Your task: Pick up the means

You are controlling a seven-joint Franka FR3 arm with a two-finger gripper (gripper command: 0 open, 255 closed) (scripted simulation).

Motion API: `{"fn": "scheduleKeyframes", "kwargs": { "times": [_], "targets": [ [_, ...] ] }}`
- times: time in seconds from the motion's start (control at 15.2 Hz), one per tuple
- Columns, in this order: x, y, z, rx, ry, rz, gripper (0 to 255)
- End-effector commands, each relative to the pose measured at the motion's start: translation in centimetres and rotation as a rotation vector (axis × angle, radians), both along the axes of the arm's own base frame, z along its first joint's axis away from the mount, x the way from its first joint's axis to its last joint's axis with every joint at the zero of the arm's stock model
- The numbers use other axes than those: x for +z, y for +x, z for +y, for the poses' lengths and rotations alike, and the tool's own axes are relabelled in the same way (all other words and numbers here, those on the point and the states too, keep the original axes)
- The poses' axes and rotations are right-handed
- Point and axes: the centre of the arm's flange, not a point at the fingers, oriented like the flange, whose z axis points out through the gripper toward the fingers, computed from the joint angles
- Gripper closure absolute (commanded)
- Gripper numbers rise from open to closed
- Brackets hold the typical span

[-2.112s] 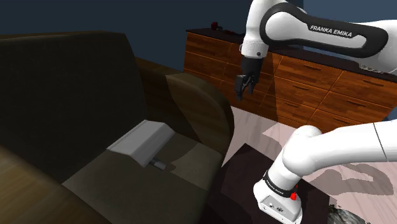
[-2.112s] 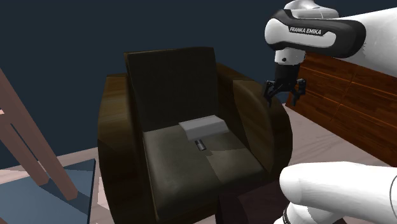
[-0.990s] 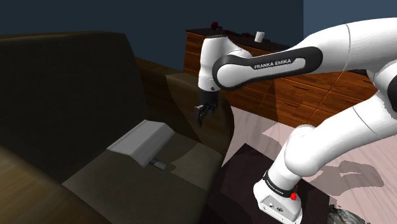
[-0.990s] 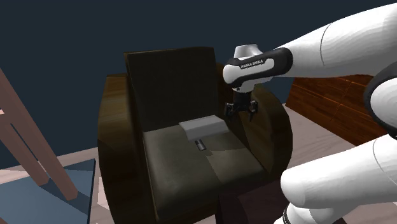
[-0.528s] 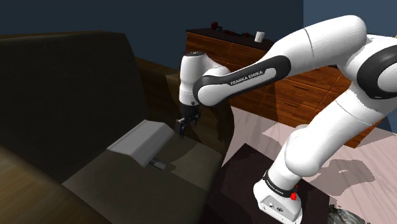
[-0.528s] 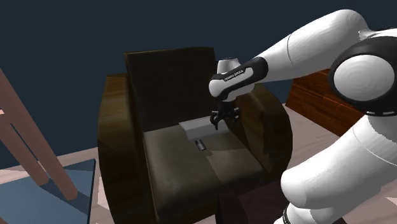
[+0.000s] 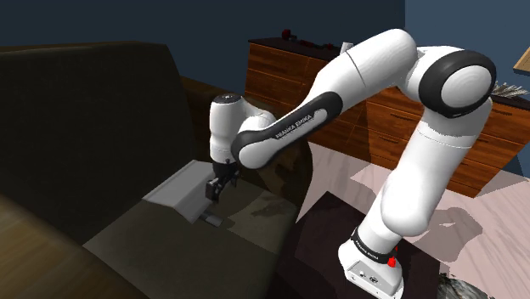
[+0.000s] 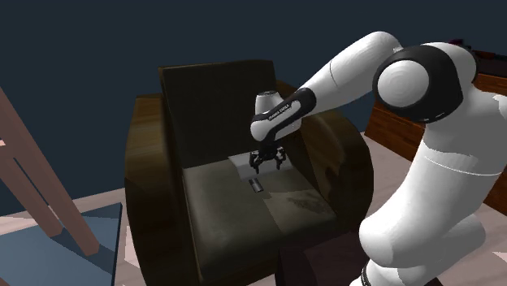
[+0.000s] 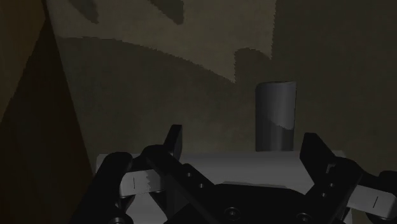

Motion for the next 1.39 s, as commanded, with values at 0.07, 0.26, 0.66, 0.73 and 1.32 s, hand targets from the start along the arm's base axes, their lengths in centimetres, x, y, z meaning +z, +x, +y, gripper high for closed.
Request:
{"fn": "scheduleKeyframes", "kwargs": {
  "times": [0.07,0.26,0.66,0.73,1.32],
  "targets": [
    [-2.6,1.1,2.8,0.024,0.003,-0.01,0],
    [-4.7,2.2,5.2,0.046,0.005,-0.018,0],
    [-7.9,2.2,5.2,0.046,0.005,-0.018,0],
    [-8.4,2.2,5.2,0.046,0.005,-0.018,0],
    [-8.3,1.9,5.3,0.046,0.005,-0.018,255]
  ]
}}
